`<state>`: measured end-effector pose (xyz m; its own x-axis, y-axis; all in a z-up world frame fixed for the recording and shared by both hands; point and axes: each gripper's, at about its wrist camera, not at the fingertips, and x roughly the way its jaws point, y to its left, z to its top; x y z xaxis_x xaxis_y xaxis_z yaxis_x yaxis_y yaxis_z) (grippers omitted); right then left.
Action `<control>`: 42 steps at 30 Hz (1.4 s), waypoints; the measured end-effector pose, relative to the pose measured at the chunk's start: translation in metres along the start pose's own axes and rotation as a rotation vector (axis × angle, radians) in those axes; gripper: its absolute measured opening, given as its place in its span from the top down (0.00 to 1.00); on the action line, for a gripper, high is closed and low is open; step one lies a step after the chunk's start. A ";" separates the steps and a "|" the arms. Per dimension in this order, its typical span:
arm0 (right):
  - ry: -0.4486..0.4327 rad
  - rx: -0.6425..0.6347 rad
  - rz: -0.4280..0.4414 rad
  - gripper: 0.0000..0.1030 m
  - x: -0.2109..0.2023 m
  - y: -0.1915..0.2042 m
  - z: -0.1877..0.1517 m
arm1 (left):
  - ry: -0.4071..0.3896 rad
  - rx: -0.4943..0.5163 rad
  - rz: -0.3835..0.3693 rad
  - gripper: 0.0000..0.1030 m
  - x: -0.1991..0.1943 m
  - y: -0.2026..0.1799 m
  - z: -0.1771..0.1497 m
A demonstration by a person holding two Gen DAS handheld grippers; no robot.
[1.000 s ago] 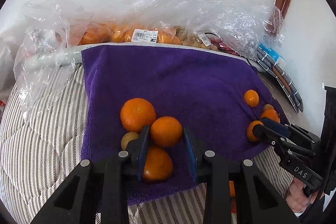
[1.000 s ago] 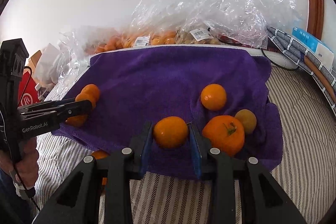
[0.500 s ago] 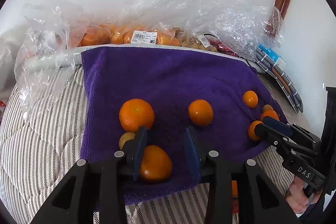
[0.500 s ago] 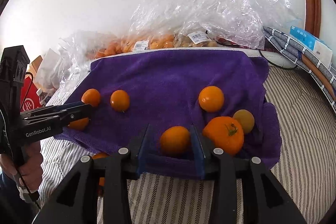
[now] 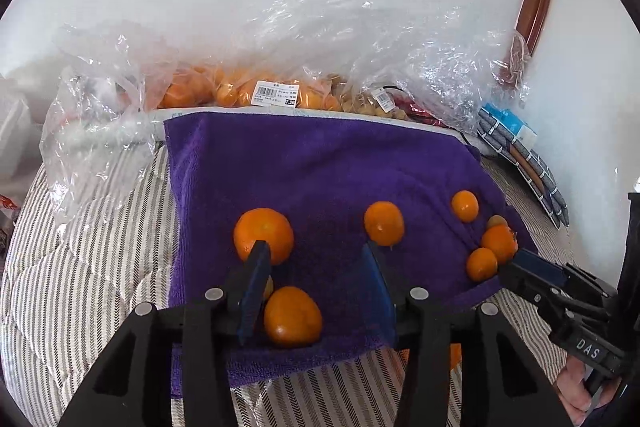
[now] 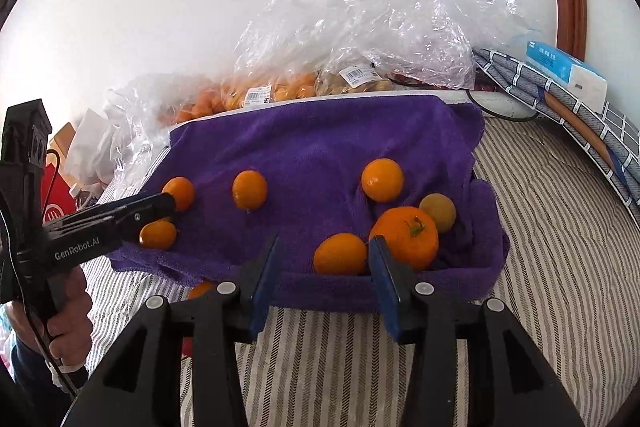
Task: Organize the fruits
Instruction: 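Grasp a large orange with the right tool while the left tool grasps a red fruit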
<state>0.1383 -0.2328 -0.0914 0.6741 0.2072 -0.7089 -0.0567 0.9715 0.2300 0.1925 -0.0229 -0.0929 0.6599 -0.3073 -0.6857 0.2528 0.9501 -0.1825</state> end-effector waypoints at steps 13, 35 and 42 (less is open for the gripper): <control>0.072 -0.073 0.061 0.57 -0.007 0.049 -0.032 | 0.001 -0.031 0.114 0.56 -0.046 0.024 -0.018; 0.153 -0.084 0.050 0.59 0.039 0.076 -0.029 | 0.036 -0.055 0.199 0.55 -0.058 0.073 -0.062; 0.073 -0.093 0.074 0.60 -0.001 0.072 -0.022 | 0.055 -0.043 0.124 0.55 -0.052 0.060 -0.065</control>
<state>0.1174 -0.1608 -0.0884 0.6106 0.2828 -0.7397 -0.1740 0.9591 0.2231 0.1279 0.0534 -0.1139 0.6442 -0.1849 -0.7422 0.1404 0.9824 -0.1229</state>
